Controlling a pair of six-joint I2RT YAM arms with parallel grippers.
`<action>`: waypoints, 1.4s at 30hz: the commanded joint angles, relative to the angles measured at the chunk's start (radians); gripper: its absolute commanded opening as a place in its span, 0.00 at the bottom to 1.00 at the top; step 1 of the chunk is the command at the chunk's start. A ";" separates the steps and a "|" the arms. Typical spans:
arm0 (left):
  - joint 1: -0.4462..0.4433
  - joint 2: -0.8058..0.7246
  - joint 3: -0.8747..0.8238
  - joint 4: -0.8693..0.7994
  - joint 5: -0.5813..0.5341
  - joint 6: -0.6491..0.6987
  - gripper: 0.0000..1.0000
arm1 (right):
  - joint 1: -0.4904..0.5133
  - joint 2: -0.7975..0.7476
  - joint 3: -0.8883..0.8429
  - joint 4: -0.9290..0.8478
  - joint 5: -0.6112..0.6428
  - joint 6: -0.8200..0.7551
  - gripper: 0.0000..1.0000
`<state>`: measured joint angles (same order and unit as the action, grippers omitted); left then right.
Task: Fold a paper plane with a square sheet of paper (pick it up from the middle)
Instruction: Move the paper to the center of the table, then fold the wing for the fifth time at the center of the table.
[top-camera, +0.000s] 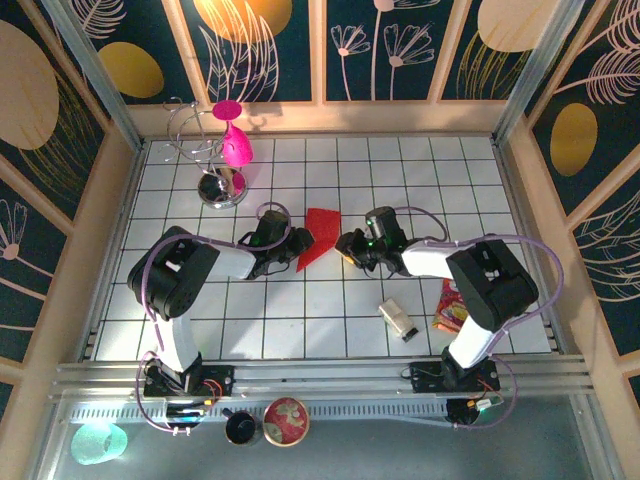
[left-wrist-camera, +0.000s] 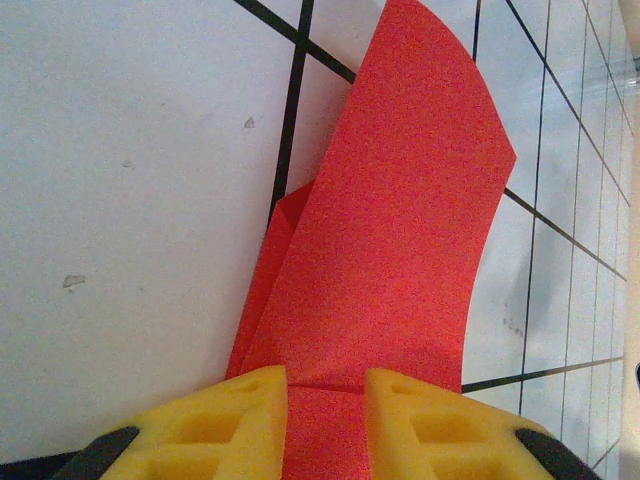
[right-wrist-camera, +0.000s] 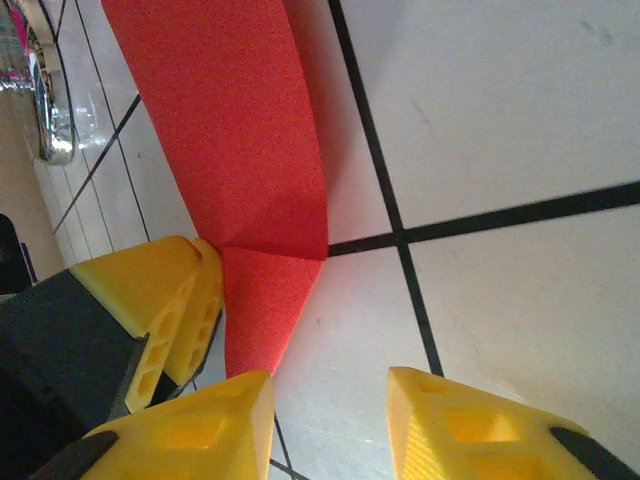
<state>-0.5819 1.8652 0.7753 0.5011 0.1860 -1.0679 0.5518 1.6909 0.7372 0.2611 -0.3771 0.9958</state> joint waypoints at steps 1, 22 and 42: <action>-0.018 0.011 -0.009 -0.098 0.027 -0.011 0.27 | 0.007 0.033 0.048 0.032 -0.011 -0.011 0.34; -0.018 0.015 0.009 -0.116 0.028 -0.001 0.27 | 0.008 0.155 0.141 0.047 -0.057 -0.063 0.32; -0.016 -0.015 0.017 -0.136 0.022 0.016 0.28 | 0.001 0.162 0.073 0.230 -0.106 -0.005 0.25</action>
<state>-0.5819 1.8648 0.7933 0.4652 0.1852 -1.0668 0.5518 1.8336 0.8215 0.4496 -0.4732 0.9798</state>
